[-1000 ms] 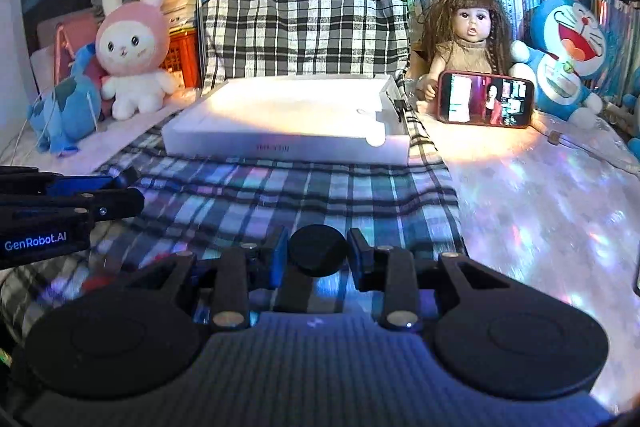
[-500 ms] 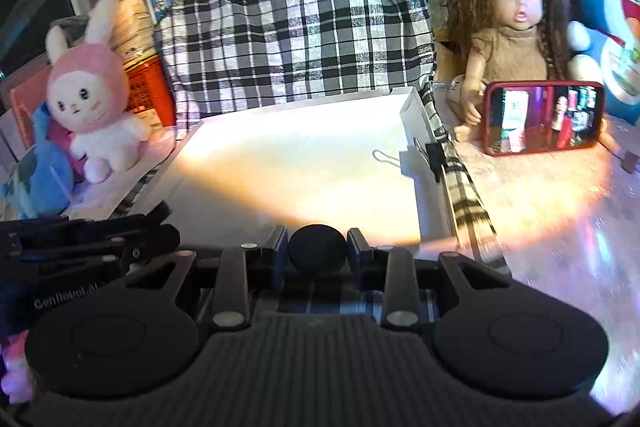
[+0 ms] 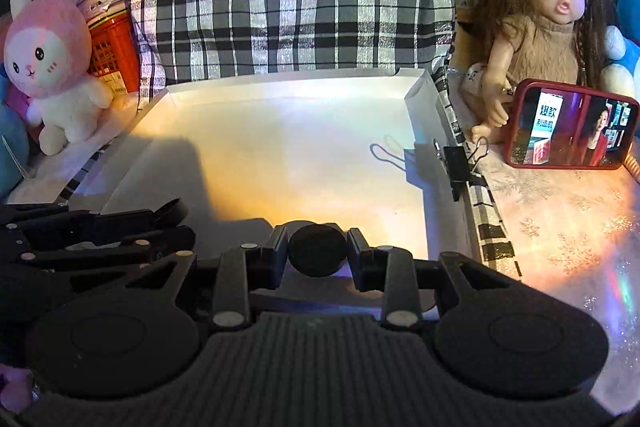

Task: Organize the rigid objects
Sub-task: 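Carry the black cap into the white tray with the left tool while the right tool drops its cap there, then grasp another black cap with the left tool while the right tool grasps the brown nut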

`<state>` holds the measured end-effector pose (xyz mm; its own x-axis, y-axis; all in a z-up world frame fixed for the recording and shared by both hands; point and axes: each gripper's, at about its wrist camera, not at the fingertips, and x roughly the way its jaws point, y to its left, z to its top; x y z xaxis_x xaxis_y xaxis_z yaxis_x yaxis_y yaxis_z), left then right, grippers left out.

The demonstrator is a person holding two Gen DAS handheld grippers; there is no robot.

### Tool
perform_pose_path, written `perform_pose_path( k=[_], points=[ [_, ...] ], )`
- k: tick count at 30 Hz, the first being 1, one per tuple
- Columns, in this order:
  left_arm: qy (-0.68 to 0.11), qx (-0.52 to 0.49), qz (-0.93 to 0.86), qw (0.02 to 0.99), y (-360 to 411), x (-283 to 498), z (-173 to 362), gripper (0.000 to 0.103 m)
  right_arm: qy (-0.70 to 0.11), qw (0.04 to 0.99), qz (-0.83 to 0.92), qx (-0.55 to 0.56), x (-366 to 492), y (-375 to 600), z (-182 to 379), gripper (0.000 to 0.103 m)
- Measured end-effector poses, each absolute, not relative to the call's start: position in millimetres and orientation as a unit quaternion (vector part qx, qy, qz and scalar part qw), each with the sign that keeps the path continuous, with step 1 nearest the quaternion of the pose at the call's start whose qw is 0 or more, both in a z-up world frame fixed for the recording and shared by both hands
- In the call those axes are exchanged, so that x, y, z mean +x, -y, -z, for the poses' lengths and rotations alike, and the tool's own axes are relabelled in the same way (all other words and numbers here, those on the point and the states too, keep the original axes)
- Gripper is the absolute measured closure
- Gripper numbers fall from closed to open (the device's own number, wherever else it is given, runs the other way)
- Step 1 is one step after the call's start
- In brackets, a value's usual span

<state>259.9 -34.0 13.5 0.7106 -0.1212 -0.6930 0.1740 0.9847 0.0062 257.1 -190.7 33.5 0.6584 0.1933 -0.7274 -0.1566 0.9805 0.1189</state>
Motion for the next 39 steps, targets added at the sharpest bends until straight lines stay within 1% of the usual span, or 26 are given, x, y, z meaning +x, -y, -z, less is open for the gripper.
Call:
perform_pose_path(
  k=[11,12,13,14,15,16,18,21,22,24,26,33,36,39],
  points=[
    [-0.373,0.022,0.084,0.924,31,263,-14,0.073,-0.406,0.909,-0.096,0.02,261,191,-29,0.065],
    [-0.373,0.022,0.084,0.924,31,263,-14,0.073,-0.405,0.909,-0.096,0.022,261,191,-29,0.061],
    [-0.374,0.024,0.084,0.923,32,262,-15,0.073,-0.404,0.909,-0.094,0.023,260,191,-30,0.061],
    [-0.373,0.028,0.083,0.924,32,261,-16,0.073,-0.402,0.91,-0.094,0.025,259,192,-31,0.058],
    [-0.371,0.033,0.083,0.924,33,259,-18,0.072,-0.4,0.911,-0.094,0.028,258,193,-33,0.048],
    [-0.368,0.038,0.083,0.925,33,257,-20,0.07,-0.396,0.913,-0.094,0.03,256,195,-35,0.047],
    [-0.358,0.047,0.087,0.928,33,249,-27,0.052,-0.388,0.916,-0.095,0.037,253,198,-40,0.045],
    [-0.341,0.055,0.085,0.935,30,232,-38,0.042,-0.371,0.923,-0.096,0.041,241,204,-51,0.038],
    [-0.336,0.055,0.086,0.936,29,226,-42,0.04,-0.363,0.926,-0.096,0.041,236,206,-55,0.038],
    [-0.324,0.052,0.087,0.941,26,211,-50,0.03,-0.347,0.932,-0.098,0.038,222,209,-62,0.033],
    [-0.31,0.046,0.091,0.945,23,193,-57,0.025,-0.331,0.937,-0.103,0.036,205,213,-68,0.029],
    [-0.277,-0.001,0.106,0.955,10,120,-64,0.02,-0.297,0.947,-0.122,0.028,142,214,-76,0.02],
    [-0.276,-0.022,0.103,0.955,4,93,-58,0.02,-0.29,0.948,-0.128,0.024,117,213,-73,0.02],
    [-0.273,-0.016,0.093,0.957,1,65,-50,0.02,-0.284,0.949,-0.133,0.02,93,214,-70,0.02]
  ],
)
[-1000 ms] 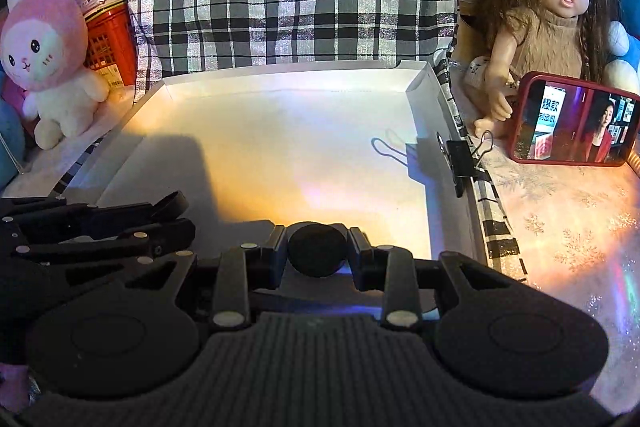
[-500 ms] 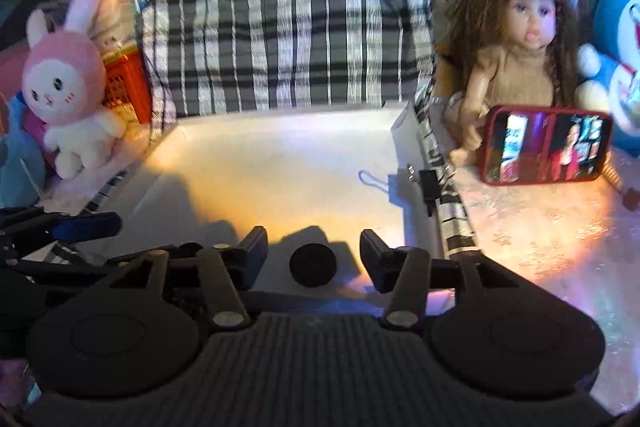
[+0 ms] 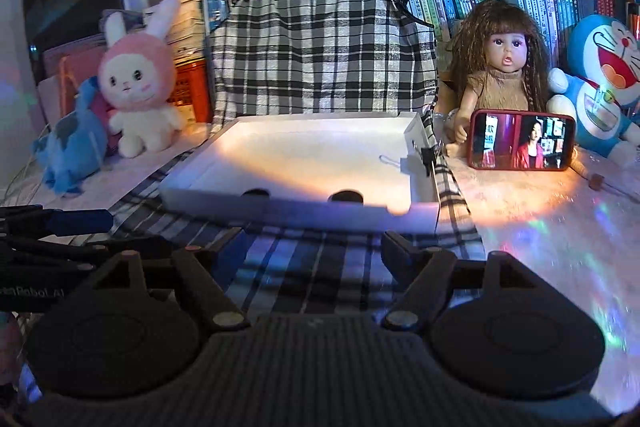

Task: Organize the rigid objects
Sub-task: 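Grasp another black cap with the left tool while the right tool grasps the brown nut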

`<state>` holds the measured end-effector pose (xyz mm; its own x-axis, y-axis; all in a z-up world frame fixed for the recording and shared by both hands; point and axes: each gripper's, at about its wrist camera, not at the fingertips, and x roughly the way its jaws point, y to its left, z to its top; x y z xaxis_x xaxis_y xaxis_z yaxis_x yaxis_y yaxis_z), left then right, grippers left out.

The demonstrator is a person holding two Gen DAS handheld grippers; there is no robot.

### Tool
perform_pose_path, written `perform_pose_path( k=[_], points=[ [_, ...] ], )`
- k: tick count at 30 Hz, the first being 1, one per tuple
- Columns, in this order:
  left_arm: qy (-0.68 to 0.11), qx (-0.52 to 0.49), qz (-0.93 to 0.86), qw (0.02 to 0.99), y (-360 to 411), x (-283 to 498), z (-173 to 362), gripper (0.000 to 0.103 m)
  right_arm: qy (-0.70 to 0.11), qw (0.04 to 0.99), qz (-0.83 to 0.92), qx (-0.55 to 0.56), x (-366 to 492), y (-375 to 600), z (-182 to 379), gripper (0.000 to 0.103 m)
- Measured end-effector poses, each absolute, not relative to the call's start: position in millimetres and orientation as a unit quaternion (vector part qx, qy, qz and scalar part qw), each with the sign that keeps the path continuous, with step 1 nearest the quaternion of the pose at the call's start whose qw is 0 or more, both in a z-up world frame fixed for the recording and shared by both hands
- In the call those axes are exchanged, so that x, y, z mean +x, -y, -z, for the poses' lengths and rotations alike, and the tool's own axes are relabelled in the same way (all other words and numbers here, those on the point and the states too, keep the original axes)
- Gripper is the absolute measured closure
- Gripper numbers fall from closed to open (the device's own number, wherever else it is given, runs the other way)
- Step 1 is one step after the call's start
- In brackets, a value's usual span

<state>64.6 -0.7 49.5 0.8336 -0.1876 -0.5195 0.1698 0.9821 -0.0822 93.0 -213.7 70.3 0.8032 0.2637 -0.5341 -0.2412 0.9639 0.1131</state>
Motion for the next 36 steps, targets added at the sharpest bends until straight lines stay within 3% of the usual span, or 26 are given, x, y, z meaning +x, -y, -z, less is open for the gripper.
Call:
perform_pose_path(
  k=[9,18,28,32,36],
  points=[
    [-0.265,0.019,0.085,0.96,-4,-4,-30,0.022,-0.294,0.945,-0.141,-0.009,33,218,-53,0.02],
    [-0.282,0.009,0.095,0.955,-6,-46,-27,0.051,-0.297,0.947,-0.111,-0.051,-1,224,-42,0.02],
    [-0.299,0.016,0.092,0.95,-1,-54,-12,0.06,-0.31,0.944,-0.099,-0.041,-6,230,-30,0.02],
    [-0.296,0.015,0.072,0.952,-1,-52,-5,0.062,-0.31,0.944,-0.099,-0.049,-7,228,-28,0.025],
    [-0.298,0.0,0.075,0.952,-4,-50,-3,0.064,-0.312,0.943,-0.103,-0.05,-7,226,-27,0.038]
  ],
)
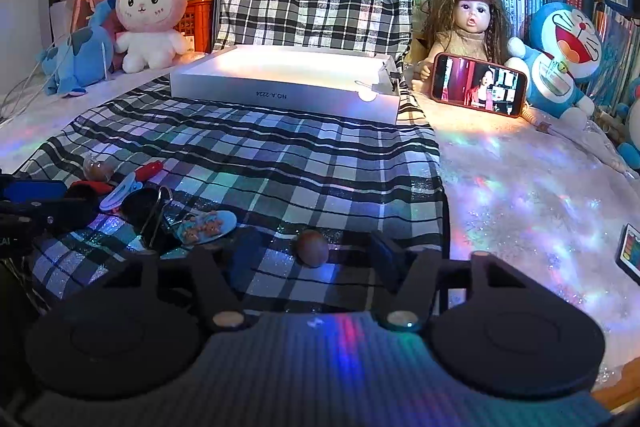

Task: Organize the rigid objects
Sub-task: 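Grasp another black cap with the left tool while the right tool grasps the brown nut, then release the black cap into the white tray with the left tool while the right tool drops the nut there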

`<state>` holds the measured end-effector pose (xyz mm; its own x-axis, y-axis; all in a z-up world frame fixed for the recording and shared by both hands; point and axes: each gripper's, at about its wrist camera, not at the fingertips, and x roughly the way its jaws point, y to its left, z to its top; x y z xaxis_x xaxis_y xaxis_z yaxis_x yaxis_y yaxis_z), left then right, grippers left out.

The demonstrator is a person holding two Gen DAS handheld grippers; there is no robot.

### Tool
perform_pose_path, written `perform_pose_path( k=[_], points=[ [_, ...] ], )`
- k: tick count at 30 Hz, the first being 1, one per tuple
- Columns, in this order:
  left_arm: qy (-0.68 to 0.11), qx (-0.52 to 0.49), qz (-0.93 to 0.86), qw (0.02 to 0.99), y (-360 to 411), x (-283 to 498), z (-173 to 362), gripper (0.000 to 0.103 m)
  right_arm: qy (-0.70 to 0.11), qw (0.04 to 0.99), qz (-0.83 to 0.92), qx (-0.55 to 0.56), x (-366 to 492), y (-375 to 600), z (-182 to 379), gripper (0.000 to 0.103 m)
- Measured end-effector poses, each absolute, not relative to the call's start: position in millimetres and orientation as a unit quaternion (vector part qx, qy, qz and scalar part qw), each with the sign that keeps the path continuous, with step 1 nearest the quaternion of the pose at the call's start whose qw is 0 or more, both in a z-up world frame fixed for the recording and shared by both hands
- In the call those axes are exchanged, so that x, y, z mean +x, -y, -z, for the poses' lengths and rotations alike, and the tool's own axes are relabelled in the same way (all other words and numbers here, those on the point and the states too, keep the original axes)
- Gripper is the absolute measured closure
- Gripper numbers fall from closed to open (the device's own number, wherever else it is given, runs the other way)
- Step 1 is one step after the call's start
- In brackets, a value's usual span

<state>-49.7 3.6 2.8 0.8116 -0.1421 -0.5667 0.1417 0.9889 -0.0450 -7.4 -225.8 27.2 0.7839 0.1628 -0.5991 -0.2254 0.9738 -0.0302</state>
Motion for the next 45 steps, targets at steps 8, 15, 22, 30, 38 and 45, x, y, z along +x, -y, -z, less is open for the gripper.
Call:
perform_pose_path(
  k=[8,15,22,30,38,45],
  points=[
    [-0.299,0.004,0.081,0.951,-1,-51,2,0.069,-0.314,0.942,-0.104,-0.05,-9,224,-25,0.054],
    [-0.268,0.045,0.076,0.959,8,-59,-2,0.068,-0.31,0.944,-0.101,-0.048,-10,225,-26,0.057],
    [-0.286,0.037,0.072,0.955,8,-51,4,0.068,-0.311,0.944,-0.1,-0.049,-10,225,-25,0.061],
    [-0.283,0.03,0.084,0.955,11,-51,-3,0.072,-0.317,0.941,-0.104,-0.053,-9,221,-27,0.083],
    [-0.27,0.019,0.097,0.958,4,-24,-34,0.072,-0.299,0.948,-0.101,-0.042,7,222,-45,0.083],
    [-0.273,0.001,0.089,0.958,-5,41,-61,0.072,-0.284,0.954,-0.098,-0.023,51,226,-65,0.083]
  ],
)
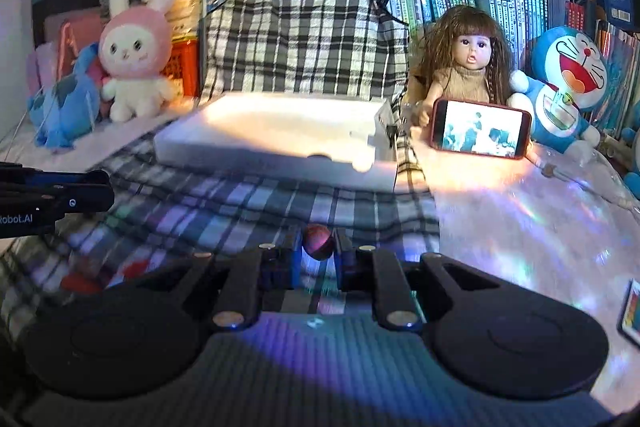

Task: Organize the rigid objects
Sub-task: 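Release the black cap into the white tray with the left tool while the right tool drops the nut there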

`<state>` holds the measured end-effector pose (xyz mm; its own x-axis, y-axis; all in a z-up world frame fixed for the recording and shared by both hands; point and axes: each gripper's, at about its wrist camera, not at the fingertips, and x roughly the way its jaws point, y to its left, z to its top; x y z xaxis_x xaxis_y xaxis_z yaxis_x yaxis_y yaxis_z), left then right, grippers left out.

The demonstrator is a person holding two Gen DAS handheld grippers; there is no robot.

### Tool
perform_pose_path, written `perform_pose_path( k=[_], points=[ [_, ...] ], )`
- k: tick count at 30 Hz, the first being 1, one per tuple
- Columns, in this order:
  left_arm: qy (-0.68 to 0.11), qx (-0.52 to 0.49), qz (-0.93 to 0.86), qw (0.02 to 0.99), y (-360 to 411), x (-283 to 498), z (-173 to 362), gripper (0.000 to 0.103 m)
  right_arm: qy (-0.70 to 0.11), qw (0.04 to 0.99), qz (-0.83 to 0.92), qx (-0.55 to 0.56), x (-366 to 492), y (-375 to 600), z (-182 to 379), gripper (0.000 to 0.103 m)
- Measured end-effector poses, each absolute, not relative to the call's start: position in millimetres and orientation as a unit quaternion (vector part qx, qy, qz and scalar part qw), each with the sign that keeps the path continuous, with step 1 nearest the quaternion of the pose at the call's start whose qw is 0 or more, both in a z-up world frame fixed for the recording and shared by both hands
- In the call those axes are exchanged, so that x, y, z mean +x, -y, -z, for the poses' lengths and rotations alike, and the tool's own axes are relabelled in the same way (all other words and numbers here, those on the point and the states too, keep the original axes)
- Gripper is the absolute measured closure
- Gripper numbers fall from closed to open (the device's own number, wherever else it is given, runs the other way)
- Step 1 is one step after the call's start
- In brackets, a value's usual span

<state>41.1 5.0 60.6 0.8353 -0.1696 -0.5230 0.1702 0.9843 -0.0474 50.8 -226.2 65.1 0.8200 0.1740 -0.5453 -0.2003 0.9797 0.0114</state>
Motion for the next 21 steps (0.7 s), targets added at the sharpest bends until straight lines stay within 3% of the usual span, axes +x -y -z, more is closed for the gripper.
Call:
perform_pose_path(
  k=[9,21],
  points=[
    [-0.293,-0.028,0.079,0.952,-9,148,-78,0.072,-0.3,0.951,-0.078,0.012,143,236,-76,0.083],
    [-0.354,-0.031,0.049,0.934,-6,254,-48,0.072,-0.377,0.922,-0.068,0.06,244,233,-53,0.083]
  ],
)
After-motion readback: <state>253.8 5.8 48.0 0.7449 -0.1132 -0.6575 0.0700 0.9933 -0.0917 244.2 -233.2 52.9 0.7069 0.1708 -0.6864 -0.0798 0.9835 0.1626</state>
